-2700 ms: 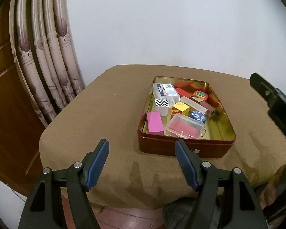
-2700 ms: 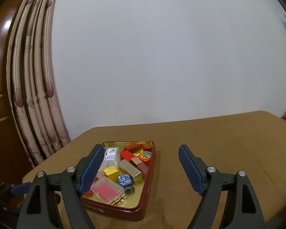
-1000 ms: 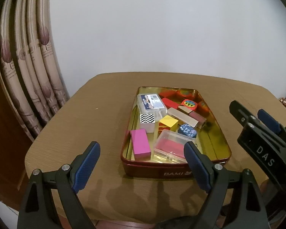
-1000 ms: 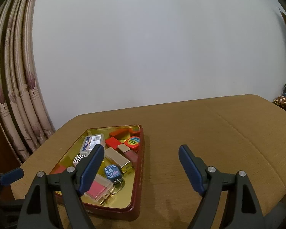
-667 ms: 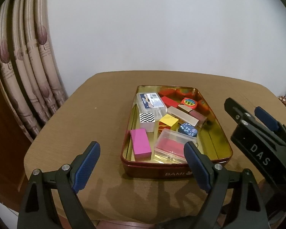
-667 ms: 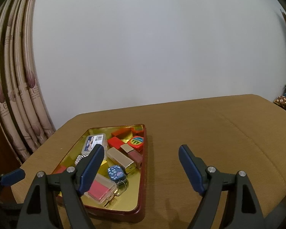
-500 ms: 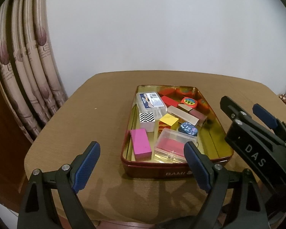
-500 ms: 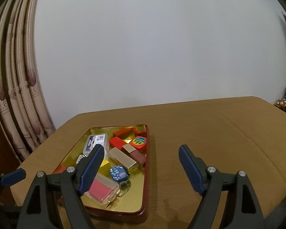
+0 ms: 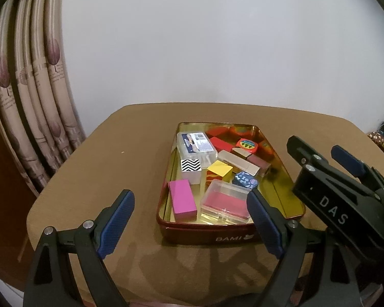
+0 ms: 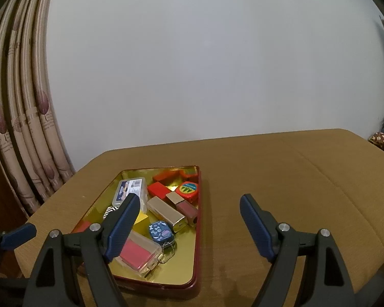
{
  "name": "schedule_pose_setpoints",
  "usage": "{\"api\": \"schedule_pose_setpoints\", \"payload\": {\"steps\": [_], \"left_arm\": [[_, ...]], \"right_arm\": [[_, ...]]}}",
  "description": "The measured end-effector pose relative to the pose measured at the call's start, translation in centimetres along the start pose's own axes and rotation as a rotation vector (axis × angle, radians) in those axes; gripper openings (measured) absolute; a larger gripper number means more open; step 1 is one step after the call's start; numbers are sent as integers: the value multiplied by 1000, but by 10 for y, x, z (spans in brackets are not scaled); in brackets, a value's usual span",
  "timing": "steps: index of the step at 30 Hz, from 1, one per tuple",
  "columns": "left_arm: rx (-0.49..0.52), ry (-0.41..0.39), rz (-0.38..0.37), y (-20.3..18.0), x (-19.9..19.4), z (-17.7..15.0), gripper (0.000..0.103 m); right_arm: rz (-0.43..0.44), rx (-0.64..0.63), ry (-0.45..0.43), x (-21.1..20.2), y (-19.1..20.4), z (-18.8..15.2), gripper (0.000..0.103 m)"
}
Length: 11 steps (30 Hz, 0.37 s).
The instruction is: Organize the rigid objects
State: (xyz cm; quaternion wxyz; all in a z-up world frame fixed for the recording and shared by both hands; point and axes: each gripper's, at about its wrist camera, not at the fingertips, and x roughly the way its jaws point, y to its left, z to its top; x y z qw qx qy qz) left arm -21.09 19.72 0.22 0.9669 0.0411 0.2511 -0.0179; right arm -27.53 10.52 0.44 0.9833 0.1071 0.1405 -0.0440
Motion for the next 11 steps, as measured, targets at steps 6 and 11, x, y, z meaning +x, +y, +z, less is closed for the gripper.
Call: {"api": "schedule_pose_setpoints", "payload": {"steps": [6,11], "left_arm": [[3,-13,12,0,-3,0,86],[7,-9,48,-2,-4,2,86]], "right_arm": [[2,-1,-1,1,1,2,83],[-5,-2,5,3,1,2,83]]}}
